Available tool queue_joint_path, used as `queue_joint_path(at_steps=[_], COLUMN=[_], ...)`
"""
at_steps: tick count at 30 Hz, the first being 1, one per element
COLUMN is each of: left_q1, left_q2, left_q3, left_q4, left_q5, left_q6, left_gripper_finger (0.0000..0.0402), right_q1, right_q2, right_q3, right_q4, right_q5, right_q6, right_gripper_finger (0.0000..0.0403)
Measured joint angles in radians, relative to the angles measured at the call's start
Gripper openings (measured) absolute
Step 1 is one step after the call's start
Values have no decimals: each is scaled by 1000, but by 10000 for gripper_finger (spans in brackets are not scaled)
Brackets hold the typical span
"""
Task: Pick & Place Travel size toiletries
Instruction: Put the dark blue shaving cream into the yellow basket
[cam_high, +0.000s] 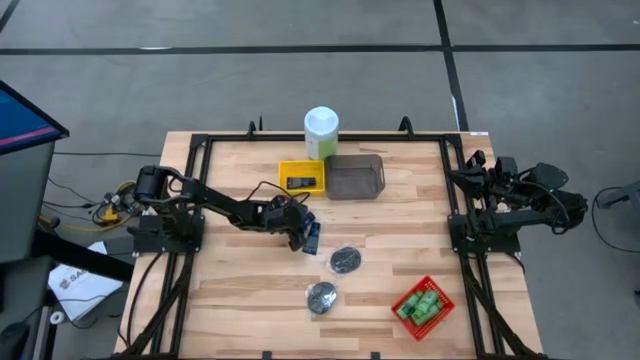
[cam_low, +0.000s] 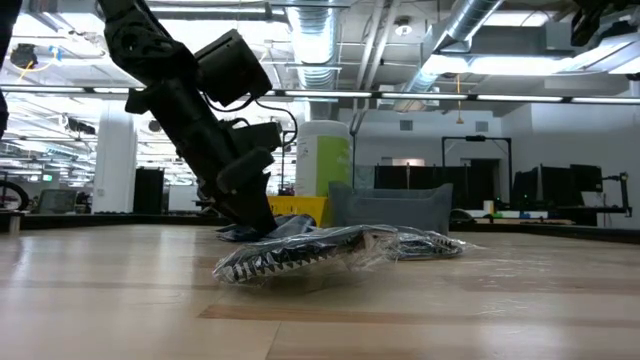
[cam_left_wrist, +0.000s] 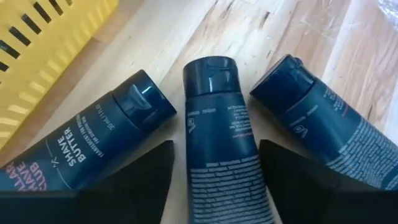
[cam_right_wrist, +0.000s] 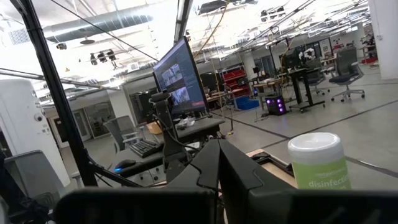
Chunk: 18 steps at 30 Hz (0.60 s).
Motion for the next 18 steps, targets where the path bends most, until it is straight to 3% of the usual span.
queue_joint_path(at_steps=[9, 18], left_q1=[-5, -6], left_q2=[-23, -119], left_q3=[-2, -5], left_q4=[-15, -34], left_q5=[42, 92], left_q6=[-2, 21], left_gripper_finger=[152, 140], right_q1=[0, 0], right_q2=[0, 0], right_q3=[0, 0], right_q4=[0, 0], right_q5=[0, 0], right_q6=[-2, -5], right_gripper_finger=[1, 1])
